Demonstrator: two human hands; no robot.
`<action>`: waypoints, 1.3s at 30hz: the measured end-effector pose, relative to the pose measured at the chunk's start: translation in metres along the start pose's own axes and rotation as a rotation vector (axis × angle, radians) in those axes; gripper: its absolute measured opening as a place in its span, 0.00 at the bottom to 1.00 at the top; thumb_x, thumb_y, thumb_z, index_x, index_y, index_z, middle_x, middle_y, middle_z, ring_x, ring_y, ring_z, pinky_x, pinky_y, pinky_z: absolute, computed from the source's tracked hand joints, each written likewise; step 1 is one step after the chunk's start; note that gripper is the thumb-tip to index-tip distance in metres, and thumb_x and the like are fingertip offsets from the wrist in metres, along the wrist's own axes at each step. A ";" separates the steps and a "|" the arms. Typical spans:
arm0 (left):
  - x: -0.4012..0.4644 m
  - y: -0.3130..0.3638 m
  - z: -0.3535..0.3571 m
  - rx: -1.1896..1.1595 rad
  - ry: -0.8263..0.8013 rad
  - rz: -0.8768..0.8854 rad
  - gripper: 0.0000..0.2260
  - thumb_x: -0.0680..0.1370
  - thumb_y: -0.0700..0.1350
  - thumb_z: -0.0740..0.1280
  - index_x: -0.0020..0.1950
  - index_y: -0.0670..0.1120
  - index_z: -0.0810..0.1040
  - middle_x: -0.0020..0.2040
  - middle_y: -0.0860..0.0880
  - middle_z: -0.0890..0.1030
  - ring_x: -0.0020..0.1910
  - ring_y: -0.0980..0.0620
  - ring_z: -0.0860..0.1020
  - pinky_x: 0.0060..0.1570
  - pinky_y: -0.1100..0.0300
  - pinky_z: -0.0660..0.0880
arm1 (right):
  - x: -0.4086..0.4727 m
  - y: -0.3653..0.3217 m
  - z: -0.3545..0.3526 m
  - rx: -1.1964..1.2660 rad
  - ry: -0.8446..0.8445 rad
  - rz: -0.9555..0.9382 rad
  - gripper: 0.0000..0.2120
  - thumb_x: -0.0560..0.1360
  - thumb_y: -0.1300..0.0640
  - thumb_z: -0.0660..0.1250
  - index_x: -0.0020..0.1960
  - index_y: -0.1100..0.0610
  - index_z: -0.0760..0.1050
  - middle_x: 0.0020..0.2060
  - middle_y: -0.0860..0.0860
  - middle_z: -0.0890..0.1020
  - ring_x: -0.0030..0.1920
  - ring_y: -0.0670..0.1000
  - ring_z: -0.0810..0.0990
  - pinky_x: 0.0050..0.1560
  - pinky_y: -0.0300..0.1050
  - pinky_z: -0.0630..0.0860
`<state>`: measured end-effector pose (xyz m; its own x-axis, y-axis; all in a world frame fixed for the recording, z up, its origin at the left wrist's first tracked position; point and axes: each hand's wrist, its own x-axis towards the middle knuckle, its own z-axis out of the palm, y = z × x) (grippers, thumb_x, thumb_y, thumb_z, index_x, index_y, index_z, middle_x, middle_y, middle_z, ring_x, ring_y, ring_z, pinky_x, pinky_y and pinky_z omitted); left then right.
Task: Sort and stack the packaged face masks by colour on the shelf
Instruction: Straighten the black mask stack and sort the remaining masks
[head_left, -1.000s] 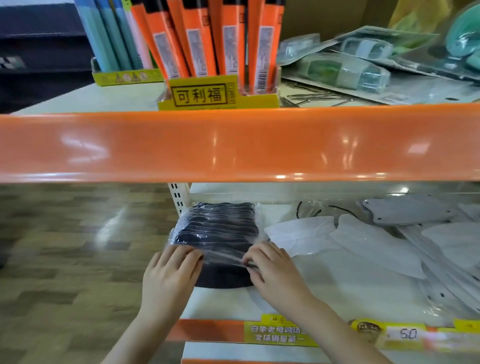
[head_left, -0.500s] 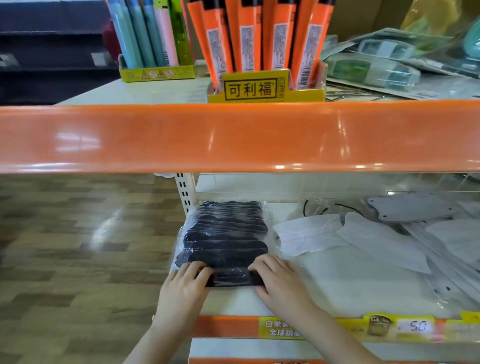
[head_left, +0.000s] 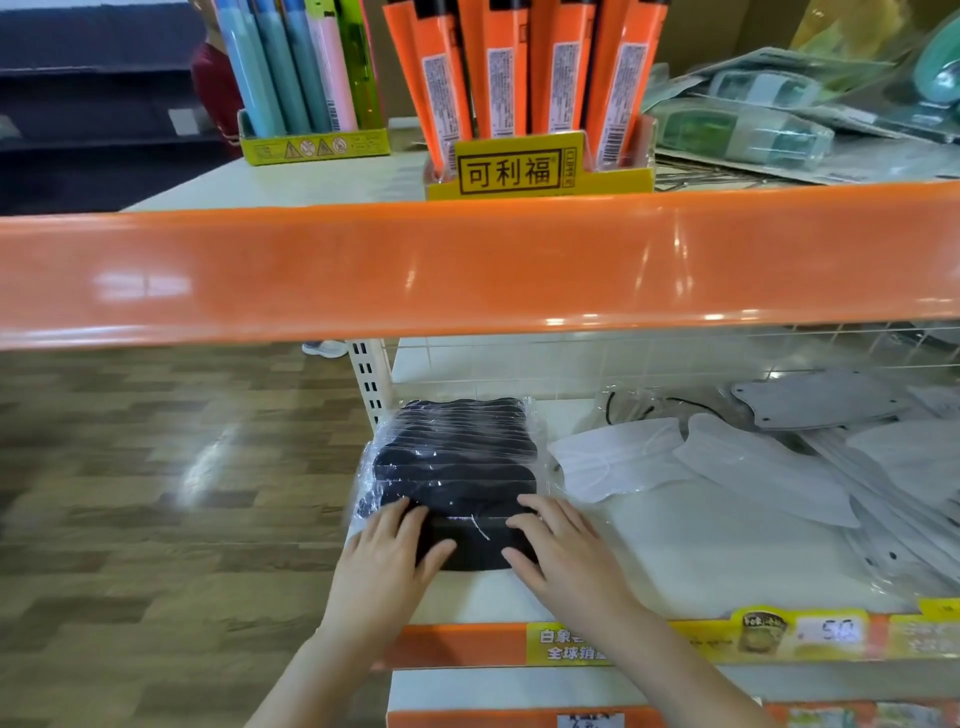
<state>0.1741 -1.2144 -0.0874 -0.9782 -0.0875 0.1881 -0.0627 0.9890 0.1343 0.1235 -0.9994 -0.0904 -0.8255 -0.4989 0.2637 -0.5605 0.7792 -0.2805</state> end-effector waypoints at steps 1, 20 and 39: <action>0.003 -0.003 0.001 -0.042 0.032 -0.033 0.28 0.79 0.63 0.50 0.57 0.44 0.80 0.58 0.43 0.80 0.56 0.42 0.79 0.48 0.47 0.78 | 0.000 0.001 -0.001 0.006 -0.006 0.030 0.18 0.75 0.41 0.55 0.53 0.49 0.78 0.58 0.47 0.77 0.59 0.47 0.75 0.54 0.42 0.77; 0.029 -0.018 0.017 -0.285 0.202 -0.297 0.14 0.77 0.46 0.68 0.59 0.40 0.75 0.51 0.40 0.77 0.49 0.38 0.75 0.45 0.47 0.73 | 0.011 -0.014 -0.006 0.005 -0.208 0.161 0.30 0.78 0.40 0.58 0.75 0.52 0.56 0.77 0.50 0.50 0.76 0.50 0.49 0.73 0.45 0.53; 0.053 -0.013 0.012 -0.476 0.111 -0.362 0.28 0.76 0.46 0.69 0.72 0.42 0.64 0.67 0.41 0.72 0.66 0.42 0.68 0.63 0.50 0.67 | 0.058 -0.023 -0.001 0.202 -0.093 0.427 0.29 0.80 0.50 0.61 0.75 0.57 0.54 0.73 0.53 0.59 0.72 0.54 0.58 0.65 0.45 0.64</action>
<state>0.1209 -1.2300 -0.0913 -0.8833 -0.4455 0.1462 -0.2668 0.7340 0.6245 0.0886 -1.0457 -0.0675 -0.9820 -0.1888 0.0051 -0.1637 0.8374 -0.5216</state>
